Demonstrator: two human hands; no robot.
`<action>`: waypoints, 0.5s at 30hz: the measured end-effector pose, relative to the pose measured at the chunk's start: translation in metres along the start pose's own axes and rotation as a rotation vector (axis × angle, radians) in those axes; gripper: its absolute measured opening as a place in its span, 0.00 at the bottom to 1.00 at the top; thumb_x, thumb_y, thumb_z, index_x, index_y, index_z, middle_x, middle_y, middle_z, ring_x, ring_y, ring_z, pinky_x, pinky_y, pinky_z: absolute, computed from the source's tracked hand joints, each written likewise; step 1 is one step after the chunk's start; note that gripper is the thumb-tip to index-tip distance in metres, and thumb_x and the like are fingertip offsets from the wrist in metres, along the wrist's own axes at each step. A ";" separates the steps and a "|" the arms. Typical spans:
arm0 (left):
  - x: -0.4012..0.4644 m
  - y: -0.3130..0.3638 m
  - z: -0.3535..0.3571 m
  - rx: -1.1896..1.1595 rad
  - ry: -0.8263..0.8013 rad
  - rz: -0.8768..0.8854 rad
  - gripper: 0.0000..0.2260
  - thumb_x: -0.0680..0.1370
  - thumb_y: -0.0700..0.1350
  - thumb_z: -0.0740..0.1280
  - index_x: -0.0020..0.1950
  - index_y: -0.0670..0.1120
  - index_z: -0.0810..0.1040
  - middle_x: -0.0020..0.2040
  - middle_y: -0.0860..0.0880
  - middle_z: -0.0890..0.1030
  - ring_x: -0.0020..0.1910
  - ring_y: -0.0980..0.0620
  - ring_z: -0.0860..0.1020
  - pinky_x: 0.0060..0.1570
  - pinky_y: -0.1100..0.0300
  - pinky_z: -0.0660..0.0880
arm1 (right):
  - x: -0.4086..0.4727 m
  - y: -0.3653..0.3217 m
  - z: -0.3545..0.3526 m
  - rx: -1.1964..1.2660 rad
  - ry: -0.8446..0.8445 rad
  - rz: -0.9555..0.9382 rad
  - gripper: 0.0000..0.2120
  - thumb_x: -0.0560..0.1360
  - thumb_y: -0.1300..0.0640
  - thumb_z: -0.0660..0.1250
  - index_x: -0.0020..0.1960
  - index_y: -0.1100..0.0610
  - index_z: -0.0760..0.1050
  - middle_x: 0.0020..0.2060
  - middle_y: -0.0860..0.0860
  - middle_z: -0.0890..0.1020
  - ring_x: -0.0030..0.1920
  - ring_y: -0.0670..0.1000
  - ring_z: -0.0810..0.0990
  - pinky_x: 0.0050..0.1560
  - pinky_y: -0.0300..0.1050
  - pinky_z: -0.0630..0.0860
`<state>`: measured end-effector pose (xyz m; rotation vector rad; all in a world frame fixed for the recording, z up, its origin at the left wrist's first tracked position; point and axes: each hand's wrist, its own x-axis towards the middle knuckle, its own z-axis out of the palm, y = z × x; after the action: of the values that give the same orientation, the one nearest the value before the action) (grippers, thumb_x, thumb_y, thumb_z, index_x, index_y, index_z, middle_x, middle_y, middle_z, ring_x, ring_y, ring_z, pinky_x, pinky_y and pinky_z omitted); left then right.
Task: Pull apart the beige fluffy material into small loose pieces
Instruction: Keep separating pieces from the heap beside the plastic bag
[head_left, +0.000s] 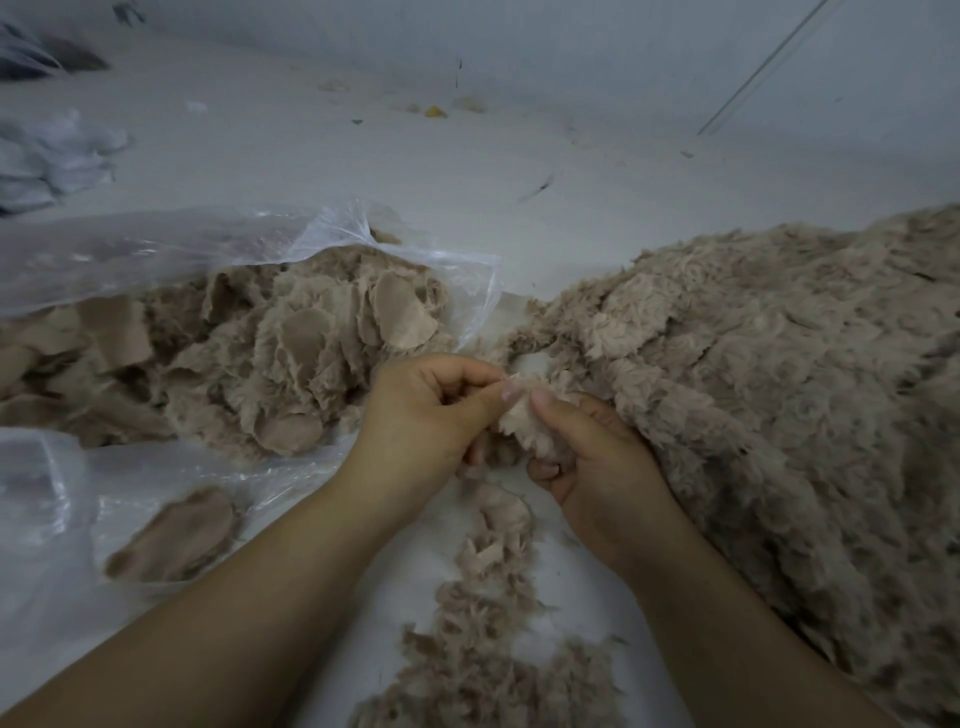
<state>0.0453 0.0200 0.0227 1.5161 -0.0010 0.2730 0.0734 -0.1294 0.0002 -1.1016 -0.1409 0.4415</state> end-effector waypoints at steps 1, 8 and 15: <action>0.001 0.001 -0.001 -0.006 -0.018 0.009 0.03 0.73 0.37 0.72 0.40 0.42 0.85 0.26 0.41 0.78 0.20 0.50 0.72 0.20 0.63 0.69 | -0.001 -0.001 0.000 -0.006 -0.060 -0.022 0.17 0.76 0.54 0.65 0.51 0.69 0.79 0.38 0.58 0.80 0.36 0.49 0.78 0.34 0.37 0.74; 0.006 0.000 -0.008 0.094 -0.127 0.131 0.08 0.74 0.31 0.69 0.49 0.39 0.84 0.43 0.40 0.81 0.36 0.49 0.79 0.35 0.60 0.76 | -0.006 -0.005 0.006 -0.128 -0.032 0.019 0.23 0.76 0.55 0.66 0.57 0.76 0.72 0.54 0.78 0.74 0.52 0.72 0.76 0.62 0.68 0.70; 0.002 -0.004 0.000 0.147 -0.018 -0.003 0.03 0.76 0.37 0.71 0.43 0.43 0.83 0.31 0.47 0.79 0.26 0.53 0.75 0.26 0.61 0.71 | -0.007 -0.003 0.005 -0.081 0.032 0.024 0.22 0.79 0.53 0.64 0.59 0.73 0.75 0.54 0.73 0.79 0.58 0.73 0.77 0.63 0.67 0.73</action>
<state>0.0481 0.0206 0.0187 1.6643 0.0071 0.2608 0.0662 -0.1293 0.0062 -1.1907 -0.1185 0.4426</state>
